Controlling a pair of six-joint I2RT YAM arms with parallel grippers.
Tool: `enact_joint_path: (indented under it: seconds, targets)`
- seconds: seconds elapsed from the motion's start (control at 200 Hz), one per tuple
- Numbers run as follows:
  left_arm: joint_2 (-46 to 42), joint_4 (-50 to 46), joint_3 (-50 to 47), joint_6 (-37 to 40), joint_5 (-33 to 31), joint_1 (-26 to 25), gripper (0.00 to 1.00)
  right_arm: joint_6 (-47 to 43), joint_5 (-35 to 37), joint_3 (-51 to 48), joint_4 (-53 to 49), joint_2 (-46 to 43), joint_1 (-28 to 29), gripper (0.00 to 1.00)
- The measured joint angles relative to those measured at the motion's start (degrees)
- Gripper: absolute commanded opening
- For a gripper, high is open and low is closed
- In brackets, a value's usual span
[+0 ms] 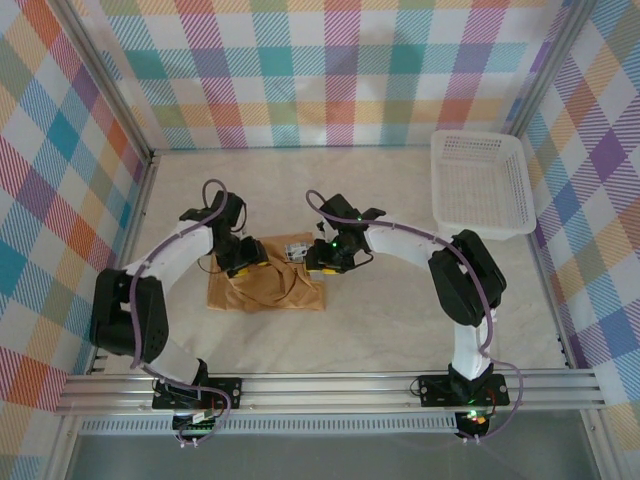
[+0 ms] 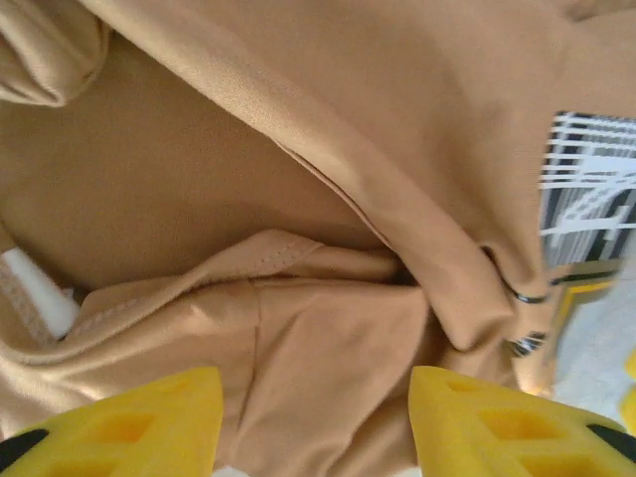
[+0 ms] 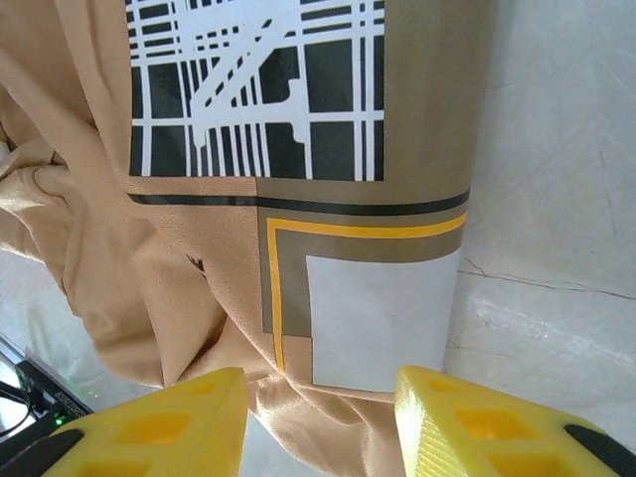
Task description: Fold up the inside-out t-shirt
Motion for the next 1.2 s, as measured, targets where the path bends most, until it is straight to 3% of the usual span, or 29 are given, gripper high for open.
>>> enact_joint_path:
  seconds: [0.29,0.585,0.835,1.08,1.2]
  targets:
    - [5.7,-0.3,0.2,0.7,-3.3,-1.6,0.51,0.2,-0.4,0.1,0.0,0.0,0.3,0.43]
    - [7.9,-1.2,0.2,0.2,-8.1,-1.6,0.0,1.7,-2.8,3.9,1.7,1.4,0.3,0.43]
    - [3.8,-4.1,0.4,-0.7,-12.9,-1.6,0.0,3.4,-1.8,12.7,2.7,11.7,0.3,0.43]
    - [-19.4,-6.0,-9.1,-7.1,-15.9,-1.6,0.0,4.7,1.4,19.0,0.0,18.6,0.2,0.44]
    - [-25.1,-6.4,-15.8,-10.9,-14.0,-1.6,0.0,4.7,2.2,21.0,-1.0,18.7,0.2,0.44]
